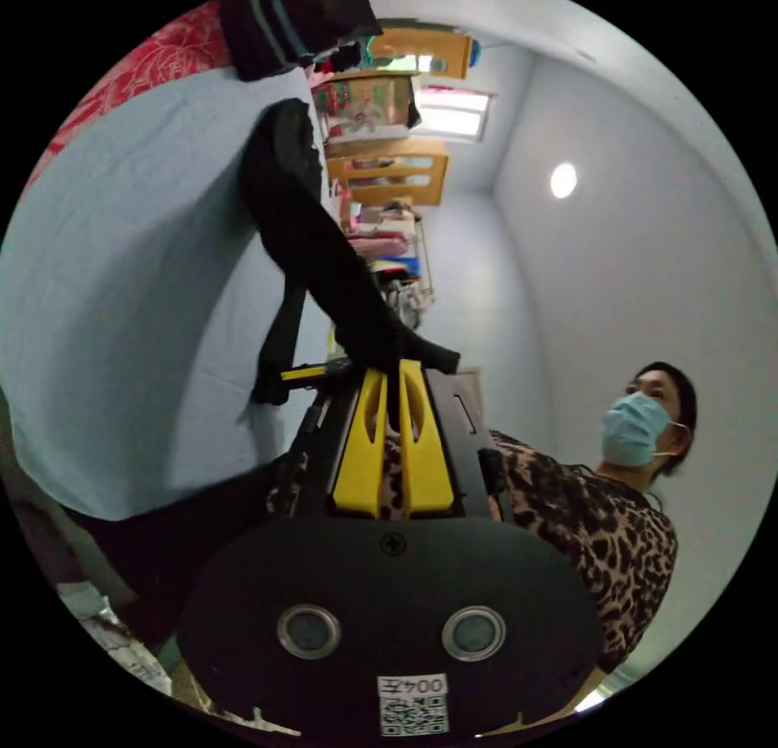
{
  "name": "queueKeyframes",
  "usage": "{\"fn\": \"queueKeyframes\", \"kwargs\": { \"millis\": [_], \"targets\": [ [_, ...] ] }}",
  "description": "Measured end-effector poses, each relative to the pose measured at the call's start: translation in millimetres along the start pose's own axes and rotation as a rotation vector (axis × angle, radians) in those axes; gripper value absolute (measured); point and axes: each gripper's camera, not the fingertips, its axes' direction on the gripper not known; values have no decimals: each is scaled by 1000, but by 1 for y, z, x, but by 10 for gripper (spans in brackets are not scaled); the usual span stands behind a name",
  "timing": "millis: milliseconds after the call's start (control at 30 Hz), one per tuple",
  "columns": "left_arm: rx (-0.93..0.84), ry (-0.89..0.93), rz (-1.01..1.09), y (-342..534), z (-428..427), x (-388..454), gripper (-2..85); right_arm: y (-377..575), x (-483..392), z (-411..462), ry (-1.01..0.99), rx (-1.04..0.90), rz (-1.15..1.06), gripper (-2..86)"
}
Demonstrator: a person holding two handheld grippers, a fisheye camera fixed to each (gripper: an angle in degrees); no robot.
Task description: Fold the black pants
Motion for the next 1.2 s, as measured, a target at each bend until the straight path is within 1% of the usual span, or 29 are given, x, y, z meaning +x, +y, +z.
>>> {"fn": "queueKeyframes", "kwargs": {
  "millis": [67,133,167,200,300,367,500,533,567,633,700,767,800,867,933,1000,1033,1100,1133,1200],
  "targets": [
    [67,-45,-57,16,-21,-28,31,-5,2,2,-1,-22,-28,49],
    [46,-165,-97,29,-30,-59,29,-8,5,4,-8,-36,-47,49],
    [46,-274,-125,40,-32,-78,28,-9,7,5,-15,-41,-57,48],
    [40,-322,-128,50,-30,-93,26,-10,8,6,-19,-41,-60,48],
    [62,-340,-125,66,-21,-116,25,-9,12,12,-32,-32,-70,47],
    [72,-349,-83,67,-16,-115,24,-8,14,17,-35,-23,-74,46],
    [7,-442,21,55,-9,-97,24,-8,14,27,-23,-29,-91,46],
    [-1,-461,15,54,-10,-99,24,-9,13,31,-16,-35,-98,46],
    [-6,-497,-23,55,-14,-107,24,-9,12,36,-10,-42,-104,46],
    [-3,-512,-103,59,-23,-125,23,-10,11,42,1,-50,-114,45],
    [46,-566,-223,74,-39,-141,23,-9,10,50,8,-53,-120,46],
    [120,-603,-234,87,-47,-135,21,-6,9,61,12,-45,-119,47],
    [166,-648,-194,93,-47,-121,18,-5,9,63,13,-41,-118,47],
    [173,-692,-92,93,-33,-99,15,0,8,75,14,-21,-111,50],
    [117,-701,2,85,-7,-86,13,5,7,85,8,-4,-103,52],
    [-16,-695,123,67,42,-79,17,10,8,95,-8,20,-79,54],
    [-62,-687,151,62,57,-79,19,15,9,102,-19,45,-58,54],
    [-264,-677,236,46,121,-86,31,24,11,114,-40,88,-19,55],
    [-318,-676,253,44,137,-89,36,30,11,122,-45,114,-4,55],
    [-485,-682,314,36,197,-98,61,39,5,134,-15,157,2,55]
  ]
}}
